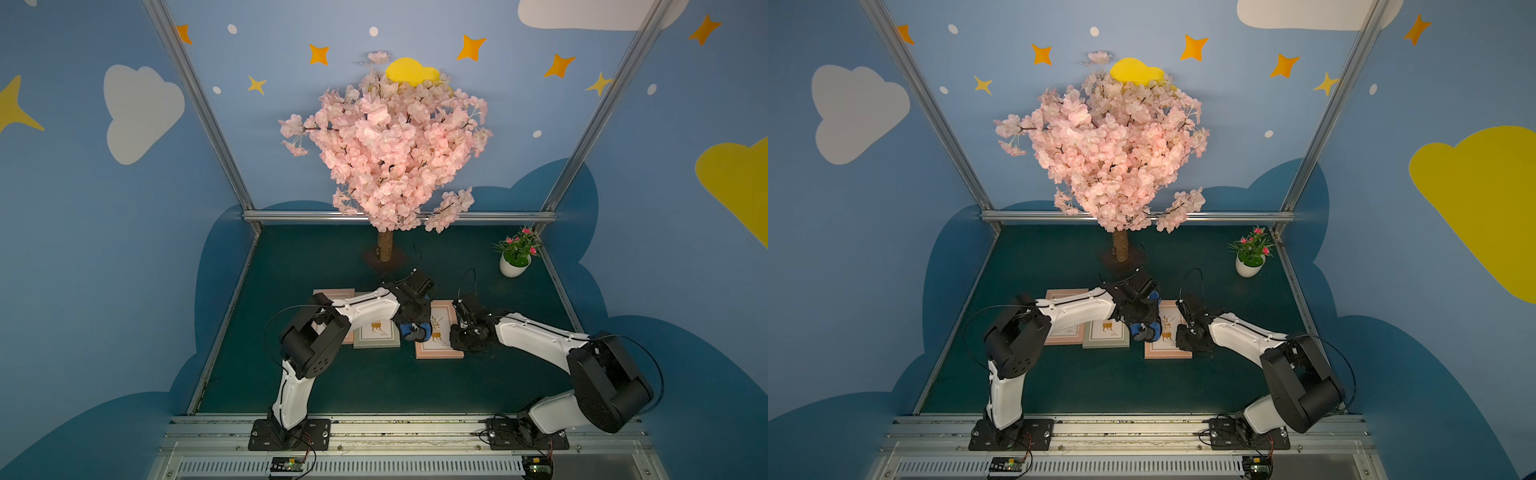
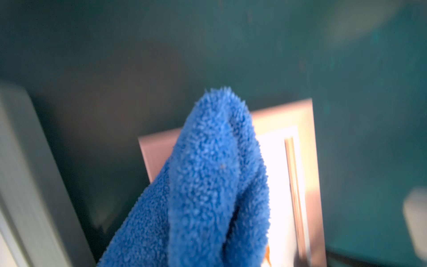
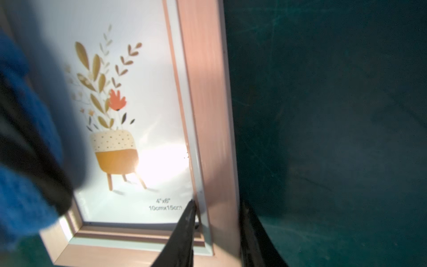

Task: Wipe the picture frame with a cloth
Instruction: Wipe the dirt from the picture frame.

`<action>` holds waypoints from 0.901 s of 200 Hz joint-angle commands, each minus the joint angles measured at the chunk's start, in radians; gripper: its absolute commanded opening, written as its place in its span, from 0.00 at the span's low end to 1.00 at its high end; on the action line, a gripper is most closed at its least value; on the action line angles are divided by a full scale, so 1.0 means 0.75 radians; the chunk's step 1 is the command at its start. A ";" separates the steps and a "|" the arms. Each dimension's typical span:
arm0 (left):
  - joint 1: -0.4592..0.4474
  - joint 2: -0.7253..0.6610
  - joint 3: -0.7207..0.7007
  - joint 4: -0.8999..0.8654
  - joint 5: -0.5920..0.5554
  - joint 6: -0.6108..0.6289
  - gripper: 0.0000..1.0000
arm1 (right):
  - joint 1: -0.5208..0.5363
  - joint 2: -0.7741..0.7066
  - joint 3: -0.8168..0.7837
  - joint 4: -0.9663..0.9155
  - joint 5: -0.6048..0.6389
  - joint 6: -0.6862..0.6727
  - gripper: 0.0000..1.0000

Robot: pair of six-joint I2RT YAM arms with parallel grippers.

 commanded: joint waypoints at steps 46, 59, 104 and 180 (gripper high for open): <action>-0.127 -0.089 -0.171 -0.020 0.021 -0.154 0.03 | 0.005 0.013 -0.042 -0.029 -0.009 0.011 0.32; -0.088 -0.060 -0.096 -0.035 0.002 -0.107 0.03 | 0.004 0.005 -0.048 -0.030 -0.009 0.013 0.32; 0.022 0.086 0.127 -0.094 0.056 -0.037 0.03 | 0.008 0.009 -0.063 -0.012 -0.016 0.019 0.32; -0.147 0.038 -0.011 -0.034 0.138 -0.143 0.03 | 0.005 -0.012 -0.061 -0.027 -0.010 0.019 0.33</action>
